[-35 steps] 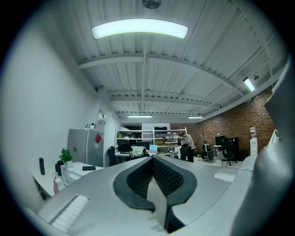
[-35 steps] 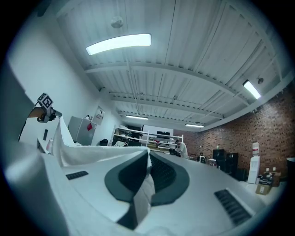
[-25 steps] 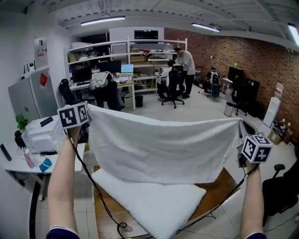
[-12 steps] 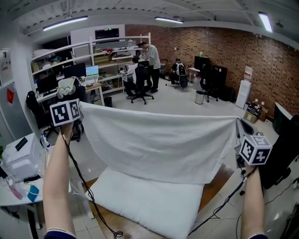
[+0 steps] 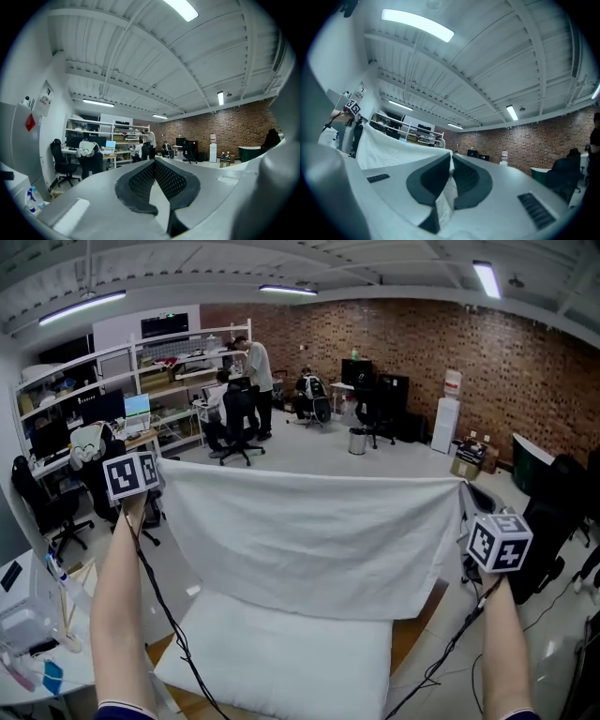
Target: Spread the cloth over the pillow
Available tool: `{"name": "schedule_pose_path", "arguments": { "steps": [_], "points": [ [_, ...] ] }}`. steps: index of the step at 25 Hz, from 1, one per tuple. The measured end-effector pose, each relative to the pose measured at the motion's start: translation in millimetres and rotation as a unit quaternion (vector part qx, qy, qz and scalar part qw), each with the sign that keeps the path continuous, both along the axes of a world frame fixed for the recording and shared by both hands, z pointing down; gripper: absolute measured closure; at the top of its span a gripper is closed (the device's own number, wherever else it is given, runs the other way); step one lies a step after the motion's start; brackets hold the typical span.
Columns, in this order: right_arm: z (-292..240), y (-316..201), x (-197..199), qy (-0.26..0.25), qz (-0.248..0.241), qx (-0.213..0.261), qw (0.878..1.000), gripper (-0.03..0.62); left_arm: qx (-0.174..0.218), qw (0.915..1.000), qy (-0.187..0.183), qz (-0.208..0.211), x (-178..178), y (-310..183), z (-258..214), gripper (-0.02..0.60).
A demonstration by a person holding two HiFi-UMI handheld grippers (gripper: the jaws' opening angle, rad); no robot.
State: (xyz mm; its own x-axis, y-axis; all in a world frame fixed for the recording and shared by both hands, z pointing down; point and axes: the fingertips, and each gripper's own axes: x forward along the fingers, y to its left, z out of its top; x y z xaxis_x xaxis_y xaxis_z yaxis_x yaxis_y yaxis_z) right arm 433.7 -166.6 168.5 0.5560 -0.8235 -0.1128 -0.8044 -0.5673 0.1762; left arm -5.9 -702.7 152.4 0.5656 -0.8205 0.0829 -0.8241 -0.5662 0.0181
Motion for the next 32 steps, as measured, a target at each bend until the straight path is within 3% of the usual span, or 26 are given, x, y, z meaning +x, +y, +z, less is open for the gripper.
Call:
{"name": "schedule_pose_path", "arguments": {
  "steps": [13, 18, 32],
  "points": [
    [31, -9, 35, -0.016, 0.024, -0.016, 0.999, 0.579, -0.019, 0.9995, 0.008, 0.025, 62, -33, 29, 0.572],
    [62, -19, 32, -0.026, 0.021, -0.037, 0.999, 0.579, -0.043, 0.9985, 0.005, 0.035, 62, -49, 65, 0.572],
    [176, -17, 23, -0.092, 0.030, -0.091, 0.991, 0.579, -0.117, 0.9909, -0.057, 0.036, 65, -55, 192, 0.572]
  ]
}}
